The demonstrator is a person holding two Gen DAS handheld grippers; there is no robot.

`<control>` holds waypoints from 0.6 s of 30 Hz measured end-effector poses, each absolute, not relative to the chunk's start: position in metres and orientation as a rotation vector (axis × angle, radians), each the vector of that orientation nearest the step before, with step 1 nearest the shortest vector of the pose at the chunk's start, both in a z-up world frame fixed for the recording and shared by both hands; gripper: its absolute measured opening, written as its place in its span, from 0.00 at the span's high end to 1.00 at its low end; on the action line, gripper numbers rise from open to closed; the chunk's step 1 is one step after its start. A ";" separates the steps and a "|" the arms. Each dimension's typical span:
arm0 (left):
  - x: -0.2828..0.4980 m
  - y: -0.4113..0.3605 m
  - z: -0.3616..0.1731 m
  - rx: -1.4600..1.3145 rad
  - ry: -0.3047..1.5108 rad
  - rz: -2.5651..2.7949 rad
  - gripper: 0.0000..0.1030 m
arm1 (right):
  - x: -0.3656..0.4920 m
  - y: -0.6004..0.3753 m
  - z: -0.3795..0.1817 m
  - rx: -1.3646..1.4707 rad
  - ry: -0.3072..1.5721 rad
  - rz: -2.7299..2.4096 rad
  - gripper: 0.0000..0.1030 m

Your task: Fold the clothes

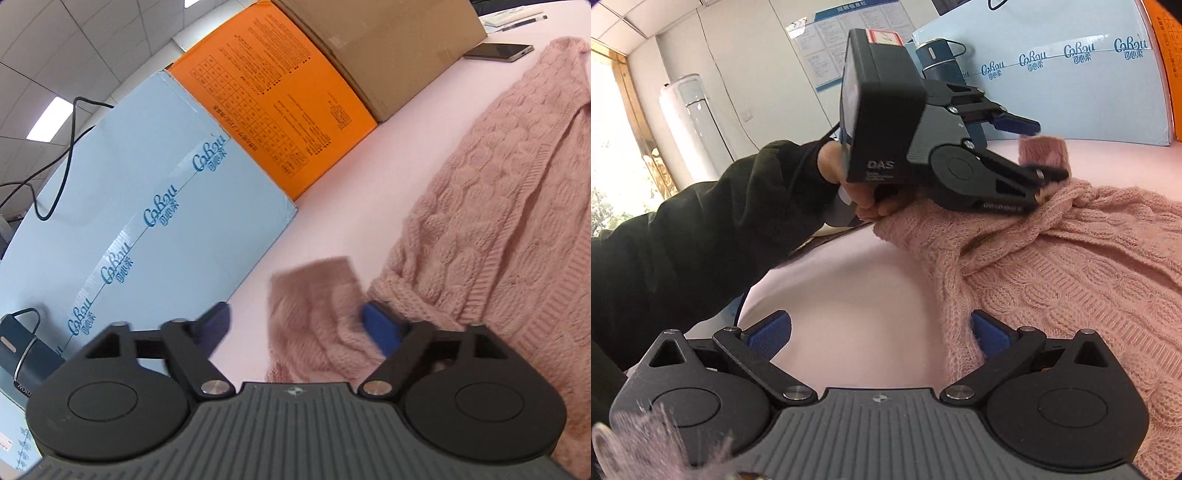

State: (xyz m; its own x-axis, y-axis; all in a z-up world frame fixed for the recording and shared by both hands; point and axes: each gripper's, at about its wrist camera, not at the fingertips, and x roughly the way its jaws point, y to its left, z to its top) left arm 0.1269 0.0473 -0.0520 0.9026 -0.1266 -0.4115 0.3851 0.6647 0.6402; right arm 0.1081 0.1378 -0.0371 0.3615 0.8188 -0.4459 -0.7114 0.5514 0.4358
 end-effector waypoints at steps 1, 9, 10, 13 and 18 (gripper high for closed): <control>0.128 0.049 -0.055 0.779 0.344 -0.297 0.15 | 0.107 0.138 -0.037 0.180 0.680 0.993 0.00; 0.116 0.056 -0.046 0.775 0.264 -0.222 0.03 | 0.112 0.134 -0.035 0.215 0.683 0.996 0.00; 0.113 0.060 -0.038 0.755 0.254 -0.205 0.02 | 0.114 0.133 -0.035 0.223 0.679 0.994 0.00; 0.104 0.076 -0.009 0.638 0.240 -0.159 0.00 | 0.112 0.125 -0.032 0.260 0.634 0.980 0.00; 0.083 0.118 0.024 0.413 0.352 -0.138 0.00 | 0.102 0.104 -0.015 0.340 0.472 0.927 0.00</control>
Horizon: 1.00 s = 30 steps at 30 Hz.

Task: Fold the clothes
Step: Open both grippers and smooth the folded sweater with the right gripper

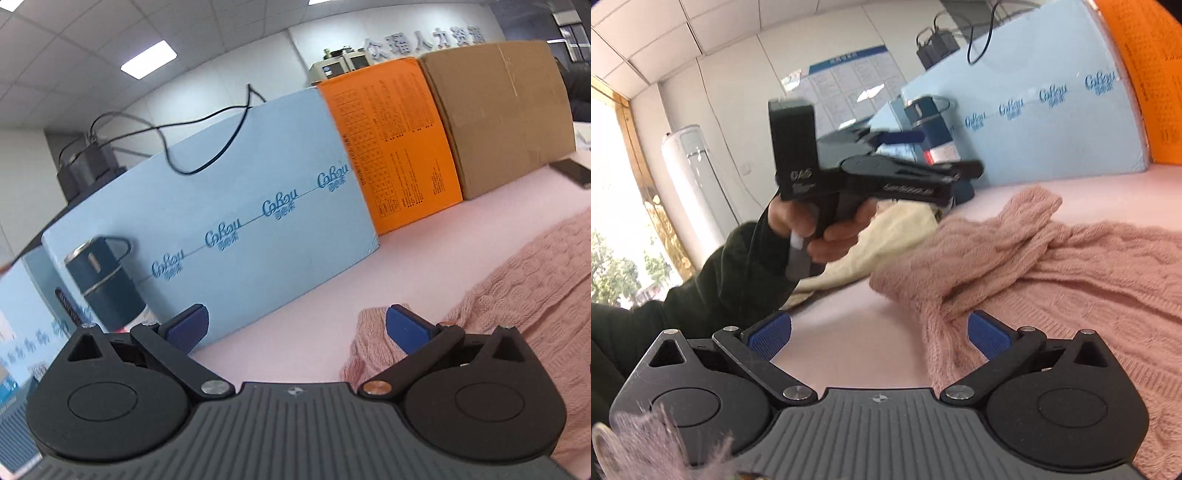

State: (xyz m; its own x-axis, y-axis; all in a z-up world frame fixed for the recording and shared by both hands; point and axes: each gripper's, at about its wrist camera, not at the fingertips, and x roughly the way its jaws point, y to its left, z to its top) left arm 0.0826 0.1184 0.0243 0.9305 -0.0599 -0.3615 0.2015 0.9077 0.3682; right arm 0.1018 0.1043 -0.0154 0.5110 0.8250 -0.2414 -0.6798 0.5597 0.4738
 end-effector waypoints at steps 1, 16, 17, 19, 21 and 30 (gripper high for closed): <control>0.077 0.126 0.025 0.390 0.370 -0.143 0.00 | 0.103 0.099 -0.009 0.377 0.444 0.909 0.00; 0.064 0.137 -0.052 0.398 0.482 -0.307 0.00 | 0.301 0.128 -0.038 0.875 0.571 0.711 0.00; 0.065 0.139 -0.052 0.383 0.493 -0.312 0.00 | 0.306 0.129 -0.048 0.902 0.580 0.661 0.00; 0.068 0.142 -0.051 0.356 0.512 -0.322 0.00 | 0.309 0.132 -0.059 0.884 0.555 0.609 0.03; 0.070 0.143 -0.051 0.344 0.522 -0.332 0.00 | 0.308 0.140 -0.056 0.807 0.555 0.604 0.03; 0.072 0.153 -0.050 0.275 0.532 -0.344 0.00 | 0.233 0.122 -0.015 0.824 0.407 0.527 0.00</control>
State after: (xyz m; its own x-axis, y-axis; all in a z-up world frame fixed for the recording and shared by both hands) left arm 0.0719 0.1526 -0.0498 0.8071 -0.2464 -0.5366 0.3873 0.9069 0.1661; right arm 0.2335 0.1223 -0.0151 0.7985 0.5862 -0.1373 -0.2810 0.5645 0.7761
